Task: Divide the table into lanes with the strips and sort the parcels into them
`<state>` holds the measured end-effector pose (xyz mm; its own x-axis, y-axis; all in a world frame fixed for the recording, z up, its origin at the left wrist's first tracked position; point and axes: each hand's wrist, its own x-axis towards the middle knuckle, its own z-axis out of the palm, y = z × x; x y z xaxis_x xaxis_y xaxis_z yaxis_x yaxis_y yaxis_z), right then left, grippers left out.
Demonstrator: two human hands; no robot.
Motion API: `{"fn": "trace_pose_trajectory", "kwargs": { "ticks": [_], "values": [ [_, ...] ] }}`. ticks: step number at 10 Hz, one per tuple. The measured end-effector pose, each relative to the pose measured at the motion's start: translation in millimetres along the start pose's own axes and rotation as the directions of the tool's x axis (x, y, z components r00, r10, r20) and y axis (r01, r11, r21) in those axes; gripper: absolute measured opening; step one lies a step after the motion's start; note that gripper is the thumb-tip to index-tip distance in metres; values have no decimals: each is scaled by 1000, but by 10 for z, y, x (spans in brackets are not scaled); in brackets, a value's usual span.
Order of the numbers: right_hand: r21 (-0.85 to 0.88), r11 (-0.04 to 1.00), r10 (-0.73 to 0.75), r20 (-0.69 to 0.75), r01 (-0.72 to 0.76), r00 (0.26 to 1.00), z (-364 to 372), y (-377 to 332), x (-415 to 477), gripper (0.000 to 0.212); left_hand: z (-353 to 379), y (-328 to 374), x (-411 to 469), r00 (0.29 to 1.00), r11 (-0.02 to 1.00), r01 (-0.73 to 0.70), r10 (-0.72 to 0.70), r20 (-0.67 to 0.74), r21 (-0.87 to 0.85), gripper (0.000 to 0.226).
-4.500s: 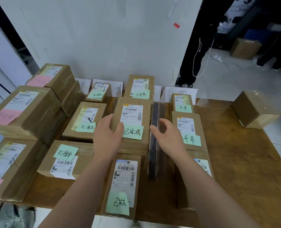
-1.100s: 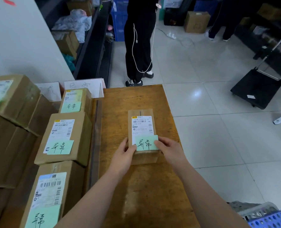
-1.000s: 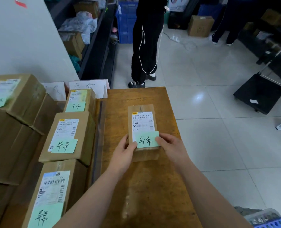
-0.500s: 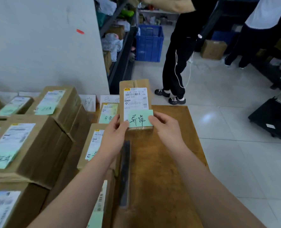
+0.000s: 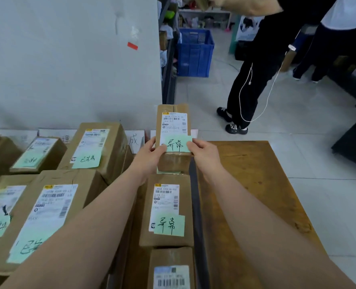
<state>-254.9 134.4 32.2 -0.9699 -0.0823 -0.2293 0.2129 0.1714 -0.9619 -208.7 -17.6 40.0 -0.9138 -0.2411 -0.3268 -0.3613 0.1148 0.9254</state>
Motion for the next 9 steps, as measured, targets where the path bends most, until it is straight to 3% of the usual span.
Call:
{"fn": "trace_pose_trajectory", "kwargs": {
  "ticks": [2, 5, 6, 7, 8, 9],
  "values": [
    [-54, 998, 25, -42, -27, 999, 129, 111, 94, 29, -56, -171, 217, 998, 998, 60, -60, 5, 14, 44],
    [-145, 988, 54, -54, -61, 997, 189, 56, 172, 16, -52, -211, 351, 995, 995, 94, -93, -31, 16, 43],
    [-159, 986, 31, -47, -38, 998, 196, 29, 190, 20, -71, -195, 387, 995, 995, 95, -95, -40, 7, 43],
    [-227, 973, 24, -49, -34, 999, 209, 15, 203, 39, -113, -178, 398, 994, 993, 93, -89, -67, 72, 60],
    [-304, 953, -27, -67, 5, 997, 189, -34, 127, 58, -159, -139, 366, 996, 982, 15, 2, -87, 191, 57],
    [-387, 919, -122, -86, 80, 989, 128, -81, 39, 54, -211, -60, 251, 976, 930, -144, 190, -105, 339, 41]
  ]
}}
